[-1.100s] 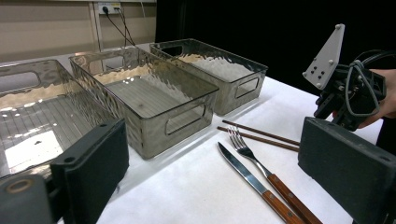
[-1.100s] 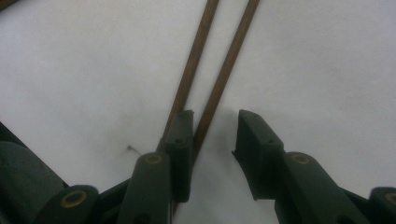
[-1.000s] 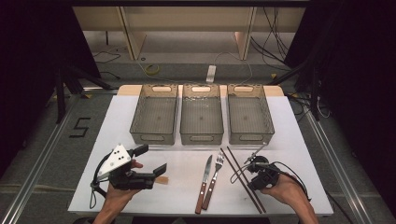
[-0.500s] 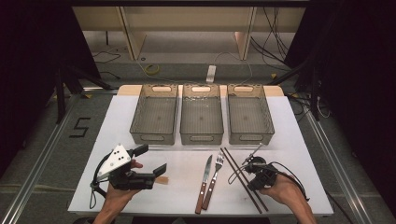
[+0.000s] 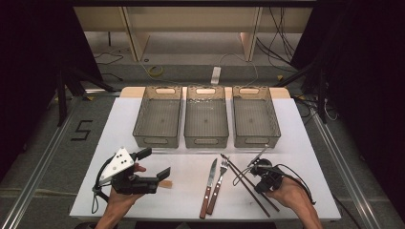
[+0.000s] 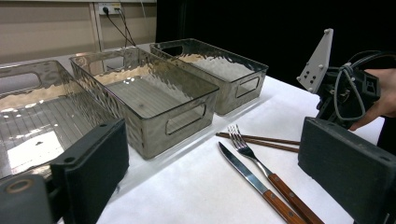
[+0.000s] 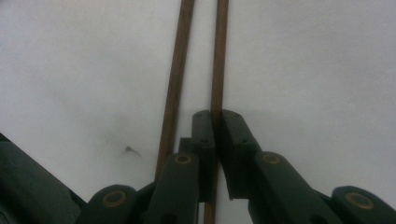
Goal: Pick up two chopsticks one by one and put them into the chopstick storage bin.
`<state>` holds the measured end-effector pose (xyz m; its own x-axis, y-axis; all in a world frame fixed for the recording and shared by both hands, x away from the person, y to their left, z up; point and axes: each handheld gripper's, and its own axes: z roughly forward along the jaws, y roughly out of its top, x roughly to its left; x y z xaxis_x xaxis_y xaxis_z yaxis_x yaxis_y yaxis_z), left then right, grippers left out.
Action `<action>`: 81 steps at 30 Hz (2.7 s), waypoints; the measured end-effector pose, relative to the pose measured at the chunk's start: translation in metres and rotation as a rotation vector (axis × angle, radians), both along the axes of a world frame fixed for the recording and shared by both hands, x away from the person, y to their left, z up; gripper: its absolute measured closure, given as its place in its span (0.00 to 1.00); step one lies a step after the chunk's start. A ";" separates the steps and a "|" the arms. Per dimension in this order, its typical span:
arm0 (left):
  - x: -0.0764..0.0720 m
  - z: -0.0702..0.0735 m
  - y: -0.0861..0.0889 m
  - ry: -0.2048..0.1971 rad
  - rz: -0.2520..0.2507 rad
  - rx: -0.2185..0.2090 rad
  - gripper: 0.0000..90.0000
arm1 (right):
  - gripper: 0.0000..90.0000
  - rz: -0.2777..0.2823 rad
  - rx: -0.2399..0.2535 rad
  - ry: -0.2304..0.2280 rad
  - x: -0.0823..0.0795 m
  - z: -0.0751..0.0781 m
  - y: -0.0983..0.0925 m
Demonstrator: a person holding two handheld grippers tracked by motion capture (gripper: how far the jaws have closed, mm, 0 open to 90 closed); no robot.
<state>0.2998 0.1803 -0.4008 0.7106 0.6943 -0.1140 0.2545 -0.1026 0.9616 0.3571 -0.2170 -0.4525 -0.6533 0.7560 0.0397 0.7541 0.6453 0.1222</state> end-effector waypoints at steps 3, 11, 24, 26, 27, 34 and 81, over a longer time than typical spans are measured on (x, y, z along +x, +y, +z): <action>0.000 0.000 0.000 0.000 0.000 0.000 0.09 | 0.95 0.001 0.000 0.001 0.000 0.000 0.000; 0.001 0.000 0.000 0.008 -0.002 0.001 0.09 | 0.95 -0.008 0.024 -0.027 0.001 0.010 -0.014; 0.005 0.002 -0.005 0.063 -0.002 -0.035 0.10 | 0.95 0.027 0.169 -0.215 -0.007 0.047 -0.016; 0.006 0.003 -0.008 0.085 -0.019 -0.049 0.12 | 0.95 0.042 0.193 -0.246 -0.008 0.049 -0.012; 0.008 0.003 -0.010 0.094 -0.034 -0.044 0.12 | 0.95 0.044 0.205 -0.259 -0.009 0.050 -0.010; 0.016 0.006 -0.023 0.169 -0.061 -0.058 0.15 | 0.95 0.089 0.289 -0.340 -0.007 0.051 0.011; 0.080 0.002 -0.068 0.442 -0.079 -0.287 0.49 | 0.95 0.195 0.485 -0.507 -0.005 0.064 0.090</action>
<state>0.3794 0.1119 -0.3987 0.6003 0.5380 -0.5918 0.6442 0.1134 0.7564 0.3525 -0.1266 -0.3885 -0.8014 0.5981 -0.0026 0.4054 0.5464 0.7328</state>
